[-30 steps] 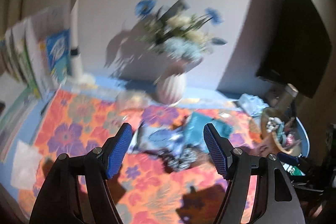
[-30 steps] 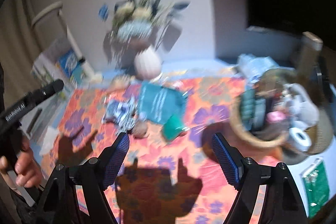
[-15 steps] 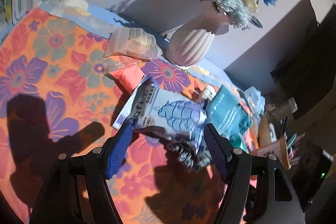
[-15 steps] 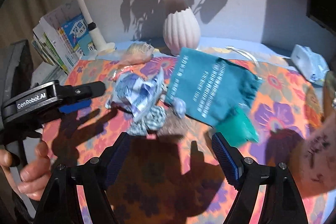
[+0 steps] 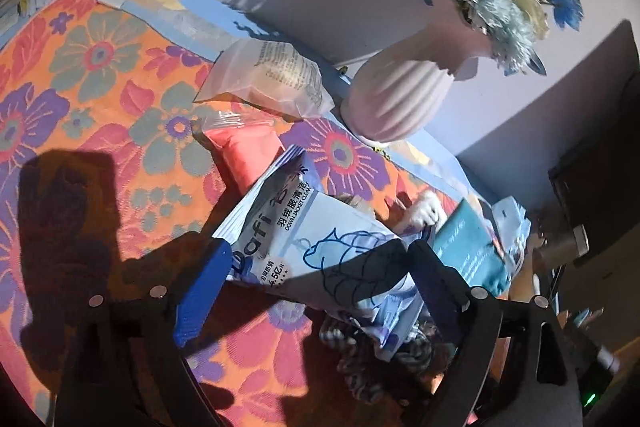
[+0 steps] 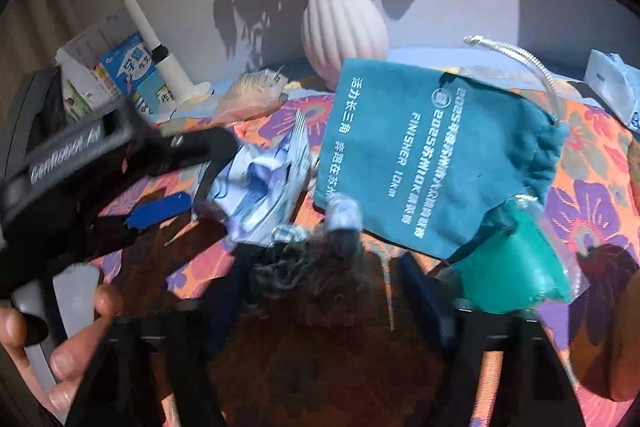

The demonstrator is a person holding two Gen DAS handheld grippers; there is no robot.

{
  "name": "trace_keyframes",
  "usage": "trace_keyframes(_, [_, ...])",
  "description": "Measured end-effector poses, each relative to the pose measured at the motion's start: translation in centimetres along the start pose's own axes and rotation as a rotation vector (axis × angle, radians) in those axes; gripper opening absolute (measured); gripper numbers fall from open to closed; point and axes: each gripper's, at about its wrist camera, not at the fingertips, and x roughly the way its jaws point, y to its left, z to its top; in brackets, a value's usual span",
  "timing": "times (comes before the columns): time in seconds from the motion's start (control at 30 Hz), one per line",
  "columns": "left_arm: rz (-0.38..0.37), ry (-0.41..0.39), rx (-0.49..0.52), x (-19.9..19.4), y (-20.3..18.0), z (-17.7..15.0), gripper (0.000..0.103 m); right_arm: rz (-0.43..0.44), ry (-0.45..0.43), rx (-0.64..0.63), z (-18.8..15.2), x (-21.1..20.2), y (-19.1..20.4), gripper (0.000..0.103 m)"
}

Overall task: Organize soft objects
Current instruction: 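Grasp the snack bag with the left gripper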

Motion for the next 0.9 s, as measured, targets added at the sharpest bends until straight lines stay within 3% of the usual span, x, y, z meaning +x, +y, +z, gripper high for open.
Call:
trace_keyframes(0.1, [0.011,0.004,-0.024,0.5,-0.2,0.4,0.09,-0.024,-0.008,-0.015,-0.1,0.2,0.3,0.042])
trace_keyframes(0.2, [0.034,0.006,-0.048,1.2,-0.4,0.6,0.098,-0.032,-0.013,-0.025,-0.1,0.3,0.5,0.039])
trace_keyframes(0.37, [0.119,-0.006,-0.054,2.7,-0.9,0.9,0.097,-0.032,-0.02,-0.041,-0.2,0.4,0.9,0.038])
trace_keyframes(0.47, [0.16,-0.018,-0.009,2.8,-1.5,0.8,0.087,-0.017,-0.023,-0.029,-0.3,0.1,0.5,0.037])
trace_keyframes(0.53, [0.151,-0.028,0.012,2.3,-1.8,0.7,0.068,-0.007,-0.028,-0.022,-0.3,-0.2,0.1,0.037])
trace_keyframes(0.63, [0.157,-0.057,0.052,0.9,-2.7,0.4,0.052,-0.008,-0.044,-0.022,-0.3,-0.7,-0.1,0.037])
trace_keyframes(0.77, [0.125,-0.064,0.08,-1.0,-2.7,-0.3,0.045,-0.017,-0.054,-0.016,-1.0,-1.7,-0.5,0.037])
trace_keyframes(0.8, [0.116,-0.065,0.084,-1.3,-2.7,-0.5,0.031,-0.021,-0.055,-0.012,-1.1,-1.9,-0.7,0.037])
trace_keyframes(0.9, [0.062,-0.051,0.105,-2.6,-2.2,-1.5,0.03,-0.018,-0.079,-0.001,-2.4,-3.1,-0.7,0.037])
